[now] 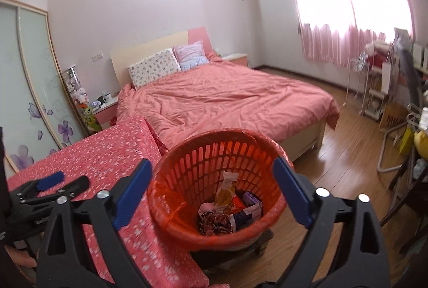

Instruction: Collect trash

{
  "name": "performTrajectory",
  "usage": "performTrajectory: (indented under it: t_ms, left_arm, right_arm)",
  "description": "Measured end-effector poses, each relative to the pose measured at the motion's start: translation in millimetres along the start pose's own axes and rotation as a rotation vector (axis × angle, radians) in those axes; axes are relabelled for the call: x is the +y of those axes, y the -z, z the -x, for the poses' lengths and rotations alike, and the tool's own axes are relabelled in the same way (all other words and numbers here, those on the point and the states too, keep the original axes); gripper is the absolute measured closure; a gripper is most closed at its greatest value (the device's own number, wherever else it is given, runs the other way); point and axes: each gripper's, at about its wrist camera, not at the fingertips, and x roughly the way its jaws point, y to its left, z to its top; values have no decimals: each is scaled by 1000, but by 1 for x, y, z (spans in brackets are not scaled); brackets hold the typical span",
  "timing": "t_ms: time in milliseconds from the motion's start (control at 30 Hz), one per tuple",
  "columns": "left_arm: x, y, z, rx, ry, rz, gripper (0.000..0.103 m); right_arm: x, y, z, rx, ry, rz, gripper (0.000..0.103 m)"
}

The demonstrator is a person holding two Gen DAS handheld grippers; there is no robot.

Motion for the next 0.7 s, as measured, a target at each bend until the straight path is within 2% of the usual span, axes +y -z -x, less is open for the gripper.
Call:
performTrajectory:
  t_ms: [100,200,400,600,700]
  left_arm:
    - [18,17,39,-51,-56,22,8]
    - [29,33,66,-93,-128,27,4]
    - [47,73,110,-139,-281,44,4]
    - [55,102,143,-182,-318,58,4]
    - [59,113,158,-193,-326,85,4]
  right_arm:
    - [13,6,20,-22,19,25,3]
    - [35,18,40,-36,100,78,2]
    - [66,43,66,-31,168,152,2]
    - [84,62,93,-98,205,163,2]
    - [93,65,101,-135,275,181,2]
